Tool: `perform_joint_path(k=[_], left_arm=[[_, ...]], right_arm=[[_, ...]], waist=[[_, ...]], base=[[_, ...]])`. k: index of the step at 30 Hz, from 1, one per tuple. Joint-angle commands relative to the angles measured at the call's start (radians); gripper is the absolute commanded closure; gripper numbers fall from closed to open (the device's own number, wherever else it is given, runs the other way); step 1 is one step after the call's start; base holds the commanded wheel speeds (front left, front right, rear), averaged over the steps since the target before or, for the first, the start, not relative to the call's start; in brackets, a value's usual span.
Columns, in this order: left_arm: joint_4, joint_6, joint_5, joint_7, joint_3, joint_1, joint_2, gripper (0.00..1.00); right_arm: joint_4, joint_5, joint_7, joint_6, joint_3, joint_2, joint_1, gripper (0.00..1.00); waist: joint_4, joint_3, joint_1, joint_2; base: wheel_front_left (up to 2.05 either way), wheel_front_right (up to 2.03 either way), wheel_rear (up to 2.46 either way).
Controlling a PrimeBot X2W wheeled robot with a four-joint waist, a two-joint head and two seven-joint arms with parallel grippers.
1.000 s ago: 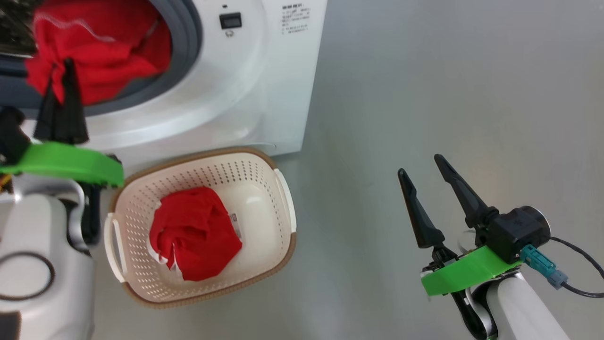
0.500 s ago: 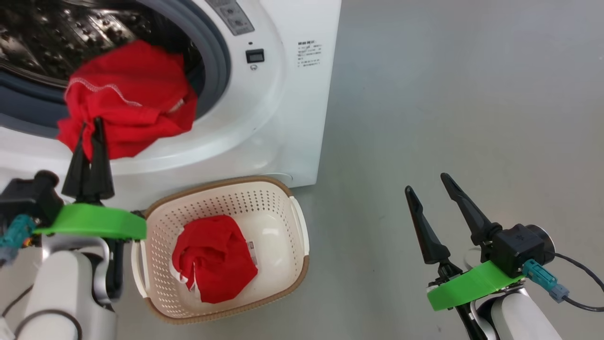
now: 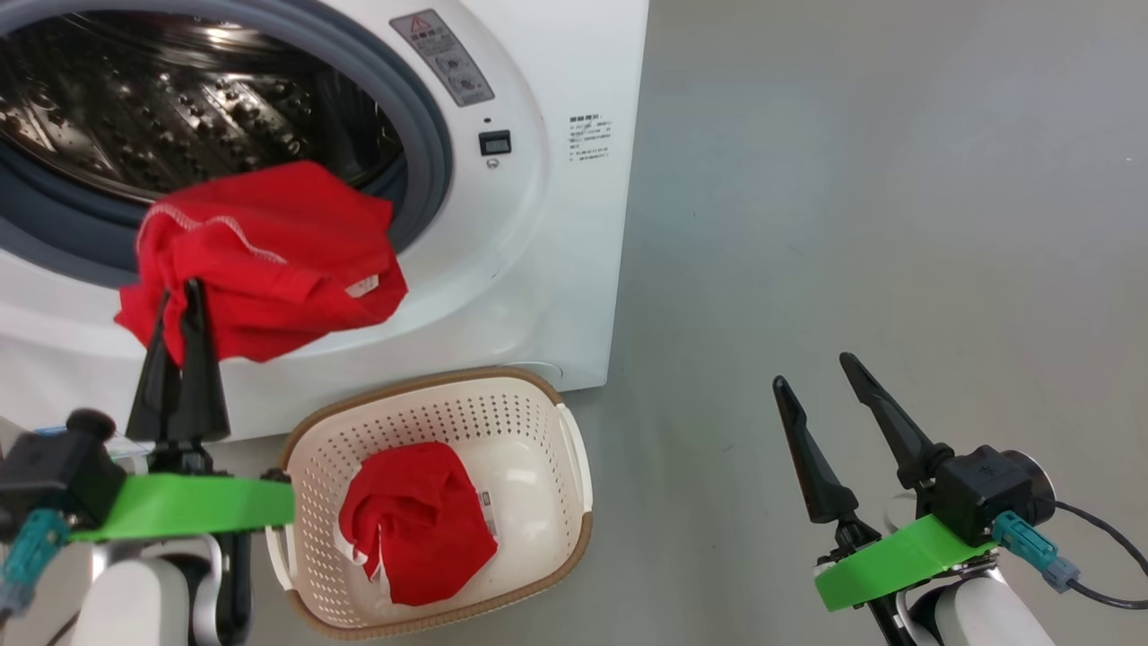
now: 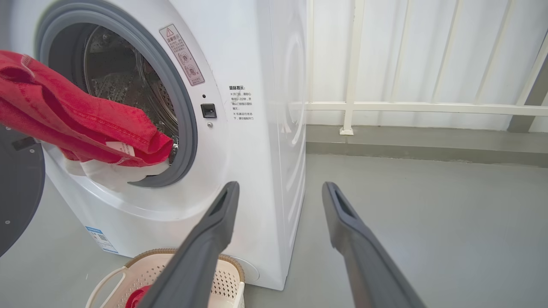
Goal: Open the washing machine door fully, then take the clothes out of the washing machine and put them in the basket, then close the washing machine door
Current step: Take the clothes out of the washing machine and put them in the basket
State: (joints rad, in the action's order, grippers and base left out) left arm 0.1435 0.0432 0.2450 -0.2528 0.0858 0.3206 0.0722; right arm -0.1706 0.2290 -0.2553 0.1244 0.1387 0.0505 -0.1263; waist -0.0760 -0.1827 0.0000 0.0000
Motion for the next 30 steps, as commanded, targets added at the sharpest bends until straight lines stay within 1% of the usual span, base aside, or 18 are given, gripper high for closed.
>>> perform_joint_path(k=[1,11,15,23,30], left_arm=[[-0.036,-0.004,-0.005,-0.009,0.032,-0.005,0.018,1.00],[-0.139,-0.031,-0.002,-0.009,0.006,-0.089,-0.006,1.00],[-0.127,-0.040,0.012,-0.009,-0.022,-0.112,-0.013,1.00],[0.017,-0.023,0.088,-0.009,-0.055,-0.068,-0.020,1.00],[0.187,-0.007,0.095,-0.009,-0.066,0.013,-0.021,1.00]], right_arm=[[0.021,0.005,-0.006,0.006,0.015,0.000,0.002,0.00],[0.024,0.000,-0.006,0.006,0.014,0.000,0.007,0.00],[0.028,-0.004,-0.006,0.006,0.018,0.000,0.005,0.00],[0.029,-0.008,-0.006,0.006,0.027,0.000,-0.015,0.00],[0.032,-0.004,-0.006,0.006,0.039,0.000,-0.033,0.00]], waist=[[0.000,0.005,0.0000,0.0000],[0.003,0.015,0.0000,0.0000],[0.004,0.002,0.0000,0.0000],[0.000,-0.045,0.0000,0.0000],[-0.012,-0.094,0.0000,0.0000]], base=[[0.00,0.00,0.00],[0.00,0.00,0.00],[0.00,0.00,0.00],[0.00,0.00,0.00],[0.00,0.00,0.00]])
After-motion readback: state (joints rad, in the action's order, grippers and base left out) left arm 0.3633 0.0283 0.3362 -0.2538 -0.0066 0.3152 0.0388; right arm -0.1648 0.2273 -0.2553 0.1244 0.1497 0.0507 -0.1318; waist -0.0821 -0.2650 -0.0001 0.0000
